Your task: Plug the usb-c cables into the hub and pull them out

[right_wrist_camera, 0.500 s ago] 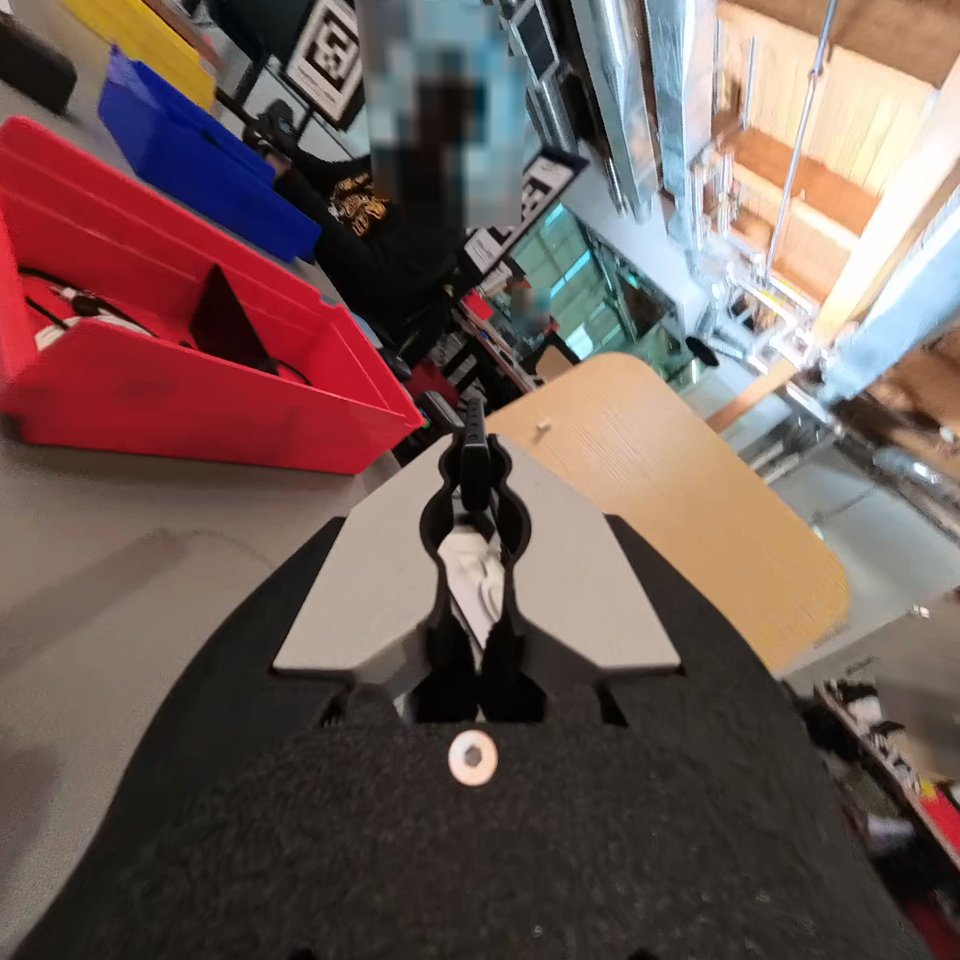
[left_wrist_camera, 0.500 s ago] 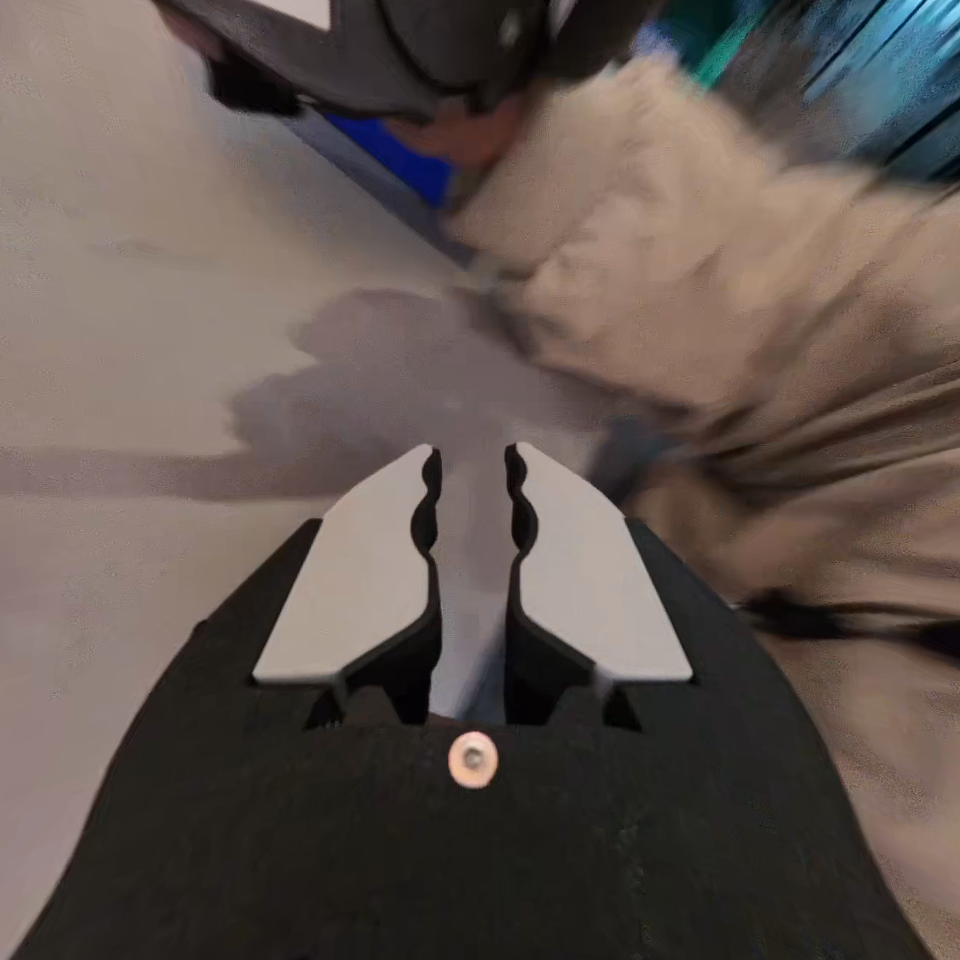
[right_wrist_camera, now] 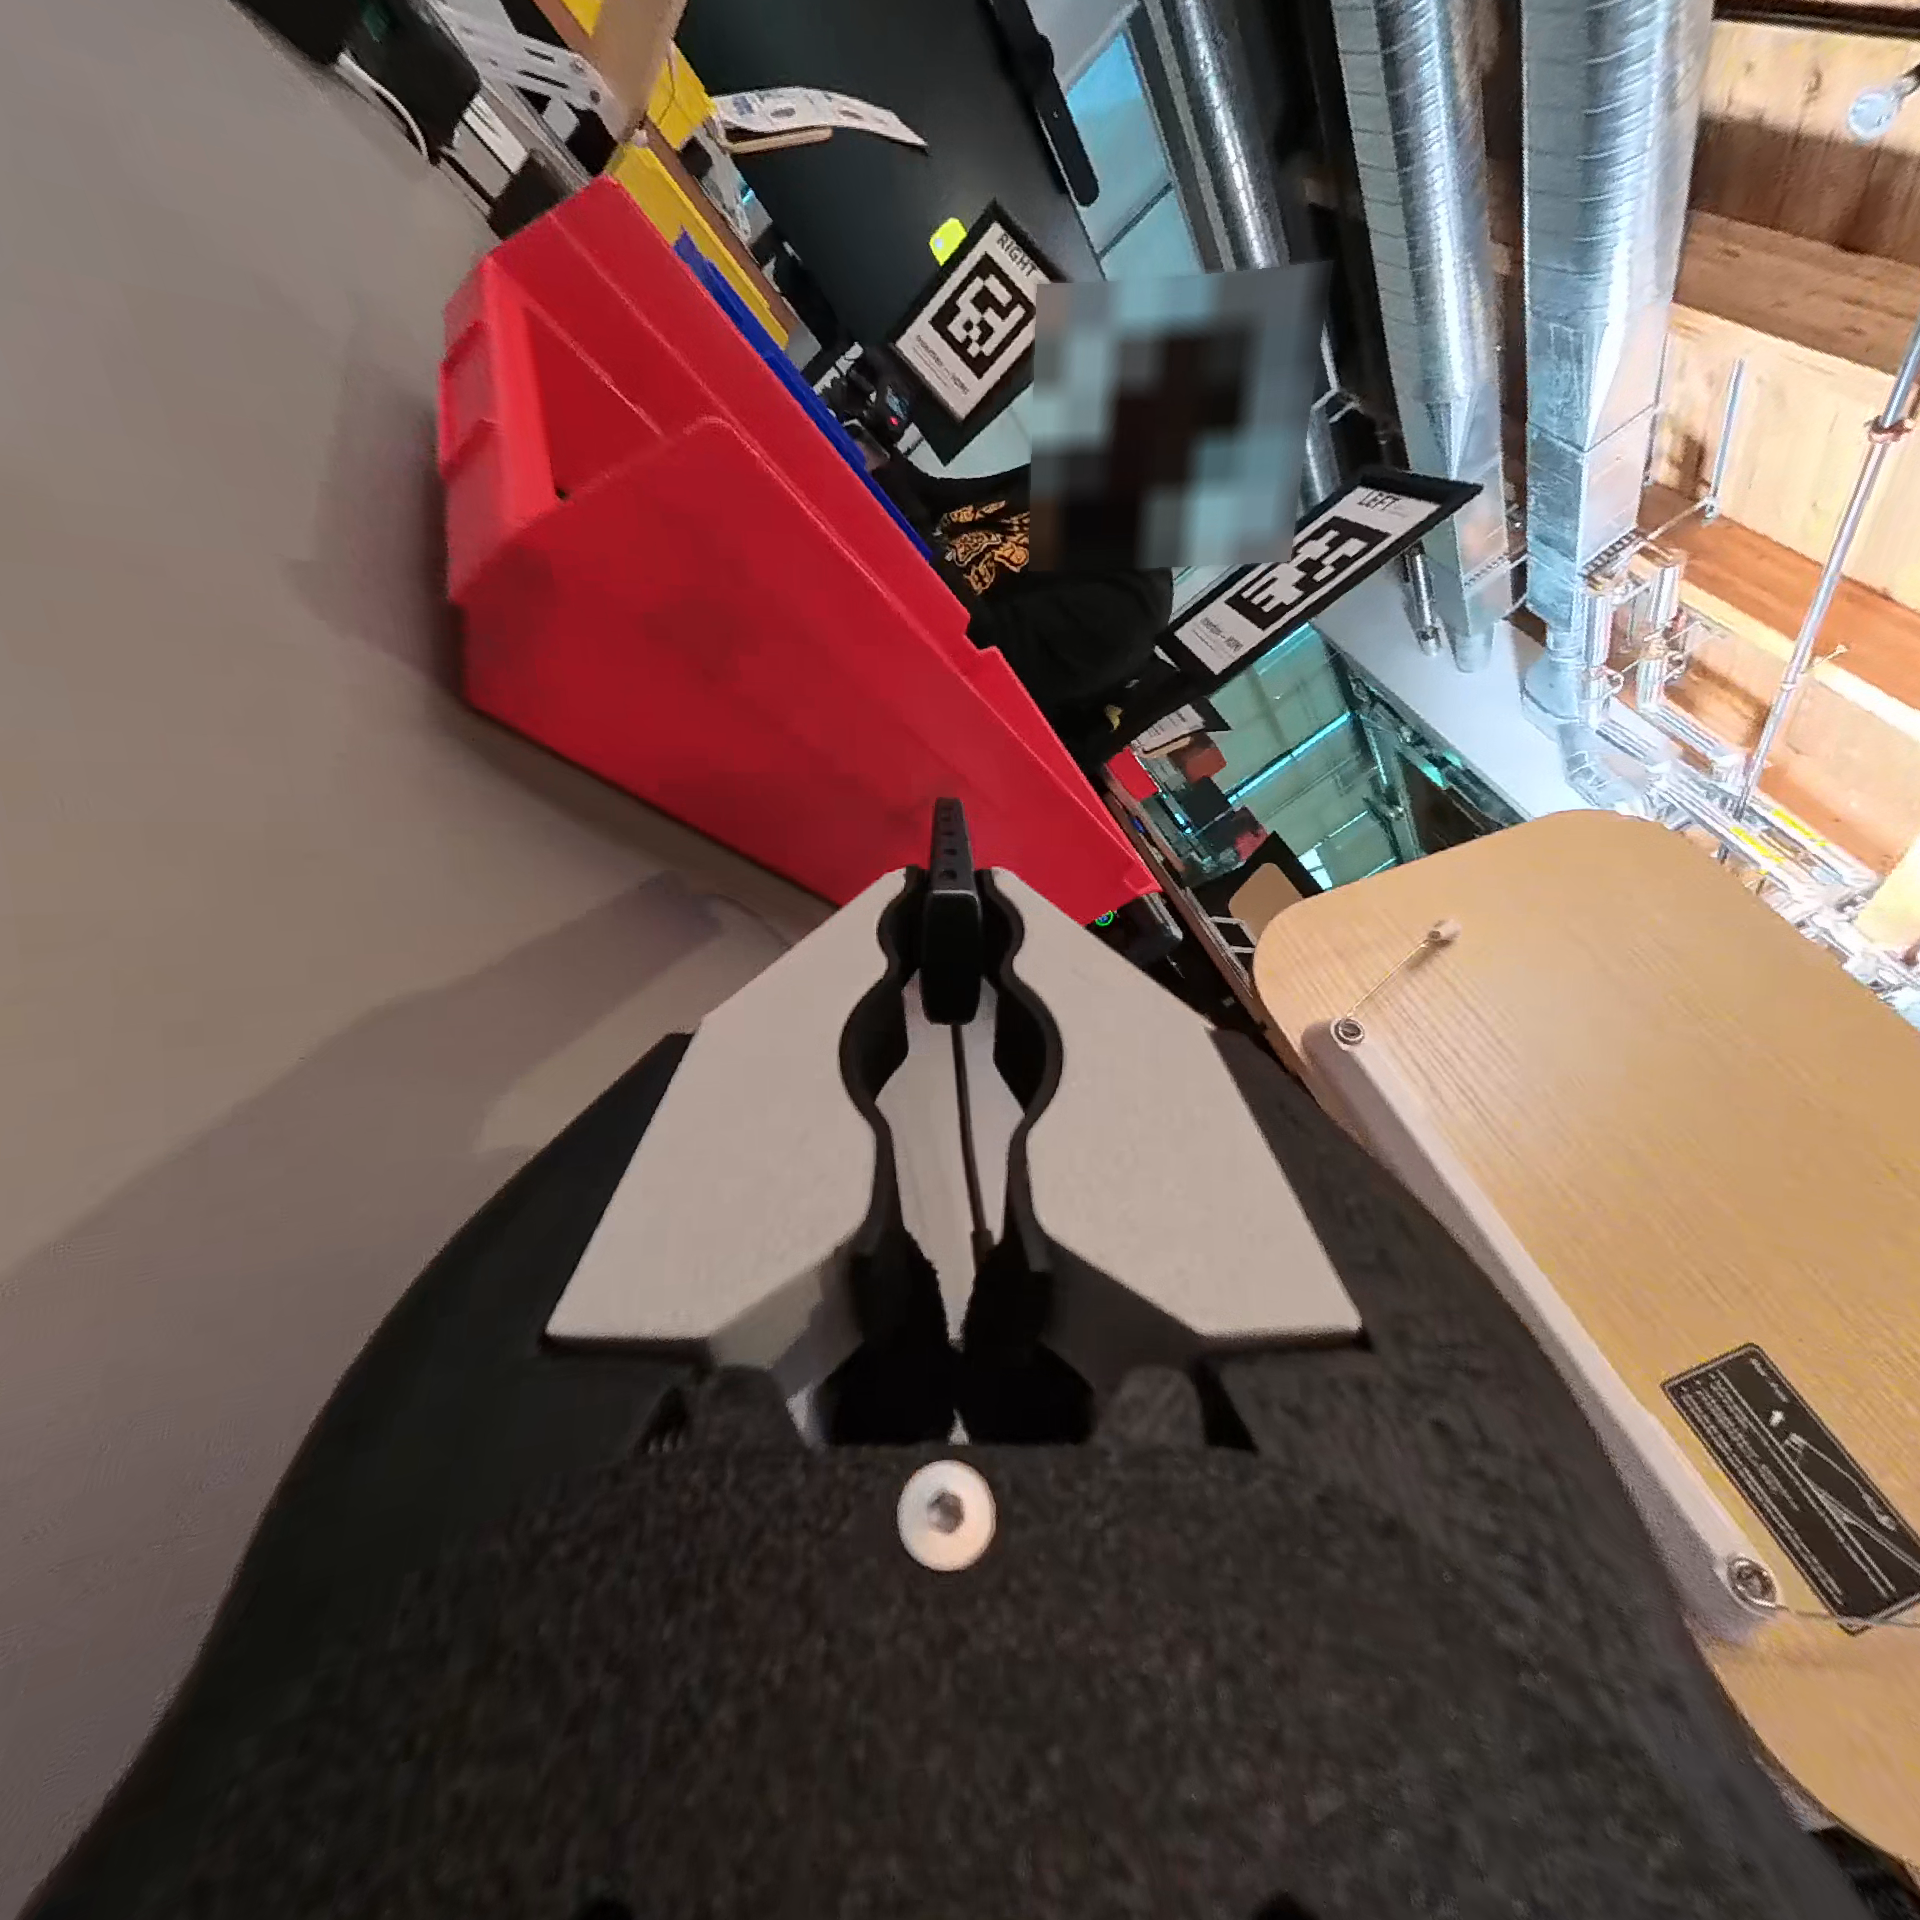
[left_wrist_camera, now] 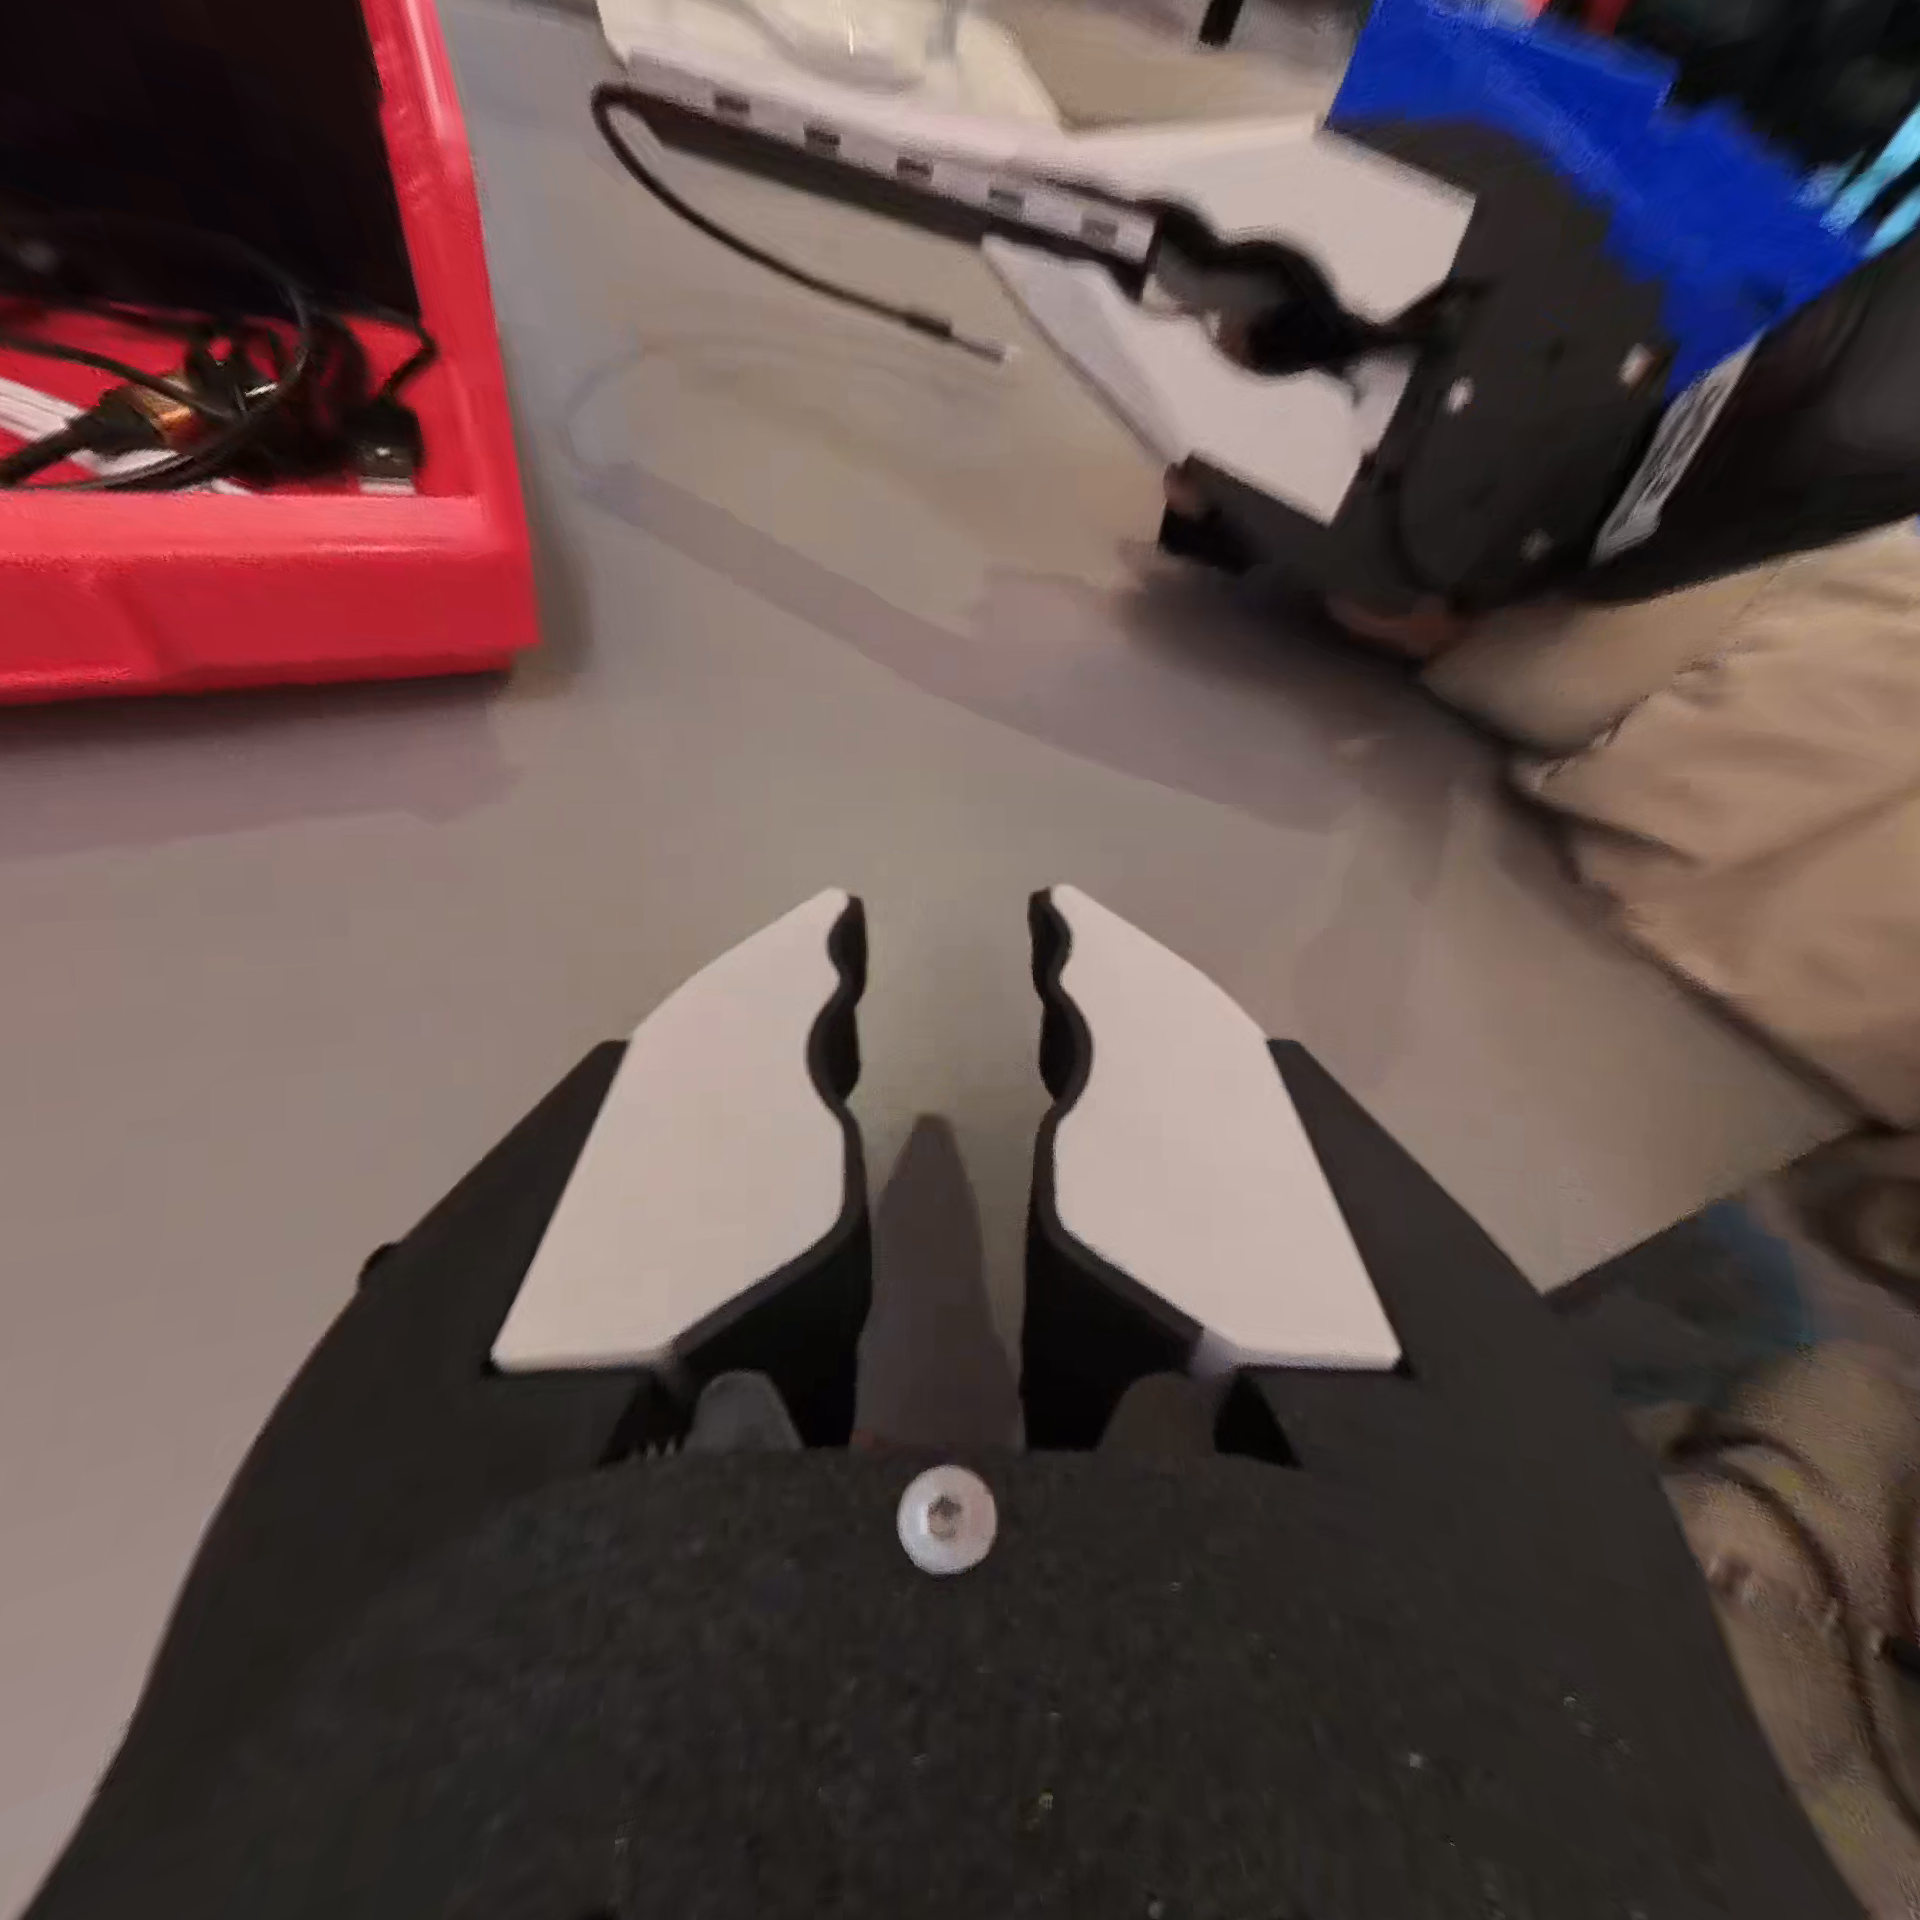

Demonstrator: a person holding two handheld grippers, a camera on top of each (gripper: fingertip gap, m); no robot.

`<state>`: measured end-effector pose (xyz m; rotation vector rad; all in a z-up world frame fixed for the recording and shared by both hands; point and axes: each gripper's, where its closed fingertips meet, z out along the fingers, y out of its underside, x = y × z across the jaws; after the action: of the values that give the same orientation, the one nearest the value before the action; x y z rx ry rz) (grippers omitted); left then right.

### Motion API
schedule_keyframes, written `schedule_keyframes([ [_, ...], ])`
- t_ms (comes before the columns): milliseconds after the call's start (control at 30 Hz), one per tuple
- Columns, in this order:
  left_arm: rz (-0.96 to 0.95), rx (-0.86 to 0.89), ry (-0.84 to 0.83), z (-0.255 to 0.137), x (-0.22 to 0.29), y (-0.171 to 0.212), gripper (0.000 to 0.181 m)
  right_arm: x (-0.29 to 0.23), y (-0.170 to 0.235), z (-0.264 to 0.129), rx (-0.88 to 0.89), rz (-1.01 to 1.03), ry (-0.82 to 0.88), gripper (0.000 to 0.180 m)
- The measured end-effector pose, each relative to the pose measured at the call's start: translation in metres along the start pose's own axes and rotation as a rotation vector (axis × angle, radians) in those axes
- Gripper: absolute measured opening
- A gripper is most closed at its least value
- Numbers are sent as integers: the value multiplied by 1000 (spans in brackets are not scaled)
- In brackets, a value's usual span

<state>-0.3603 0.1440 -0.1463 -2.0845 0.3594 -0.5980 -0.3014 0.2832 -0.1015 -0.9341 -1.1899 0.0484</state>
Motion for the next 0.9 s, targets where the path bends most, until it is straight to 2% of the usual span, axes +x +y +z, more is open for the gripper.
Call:
schedule_keyframes([
  [33, 43, -34, -19, -1, -3, 1, 32, 0, 1, 0, 0, 13, -5, 9],
  [133, 178, 25, -116, -7, -17, -7, 32, 2, 1, 2, 4, 55, -14, 9],
  [200, 177, 35, -118, -8, -20, -8, 33, 3, 2, 2, 2, 64, -13, 9],
  [400, 19, 52, -62, -3, -24, -10, 49, 0, 6, 3, -22, 41, -16, 9],
  [533, -41, 70, -69, -4, -30, -13, 49, 0, 7, 3, -27, 49, -19, 9],
  [667, -86, 156, -147, -5, -39, -28, 49, -1, 9, 4, -35, 45, -23, 9],
  [900, -249, 148, -213, -16, -64, -73, 41, -1, 9, 4, -37, 47, -25, 9],
])
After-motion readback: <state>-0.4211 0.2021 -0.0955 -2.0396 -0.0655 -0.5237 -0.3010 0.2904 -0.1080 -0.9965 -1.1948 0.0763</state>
